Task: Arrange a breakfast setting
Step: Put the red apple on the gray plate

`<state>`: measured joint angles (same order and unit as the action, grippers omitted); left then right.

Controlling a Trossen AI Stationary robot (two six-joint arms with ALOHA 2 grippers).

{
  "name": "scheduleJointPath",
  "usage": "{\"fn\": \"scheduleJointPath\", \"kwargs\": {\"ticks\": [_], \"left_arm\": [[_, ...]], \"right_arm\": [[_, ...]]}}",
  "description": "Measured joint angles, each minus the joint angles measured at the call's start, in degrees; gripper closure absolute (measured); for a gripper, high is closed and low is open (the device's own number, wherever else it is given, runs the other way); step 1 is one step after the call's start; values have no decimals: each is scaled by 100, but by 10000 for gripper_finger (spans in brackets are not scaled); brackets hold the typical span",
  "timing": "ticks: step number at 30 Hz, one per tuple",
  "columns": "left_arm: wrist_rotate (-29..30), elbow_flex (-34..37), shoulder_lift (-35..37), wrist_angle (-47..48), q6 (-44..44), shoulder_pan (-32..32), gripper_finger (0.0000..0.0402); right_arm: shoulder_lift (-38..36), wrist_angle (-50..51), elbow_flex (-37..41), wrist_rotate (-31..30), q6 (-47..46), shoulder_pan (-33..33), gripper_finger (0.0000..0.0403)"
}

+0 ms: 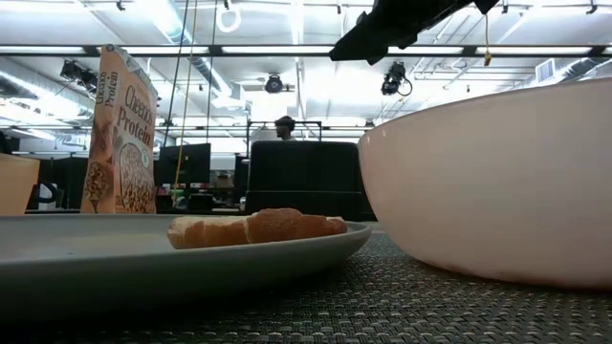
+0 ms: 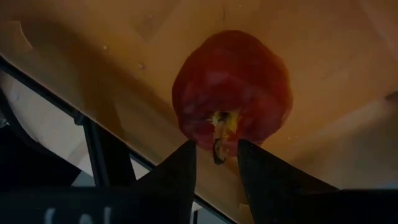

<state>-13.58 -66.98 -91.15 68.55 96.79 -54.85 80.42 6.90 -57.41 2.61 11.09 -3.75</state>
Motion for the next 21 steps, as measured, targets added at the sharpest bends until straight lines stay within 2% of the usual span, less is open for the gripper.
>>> {"fn": "scheduleJointPath", "kwargs": {"ticks": [10,17,21], "left_arm": [[-3,0,0,-4,4,4,329],[-109,0,0,-74,-367,7,384],[-369,-116,17,137,-496,70,384]], "right_arm": [[2,0,-2,0,2,0,275],[2,0,-2,1,2,0,275],[2,2,-4,0,2,0,275]]}}
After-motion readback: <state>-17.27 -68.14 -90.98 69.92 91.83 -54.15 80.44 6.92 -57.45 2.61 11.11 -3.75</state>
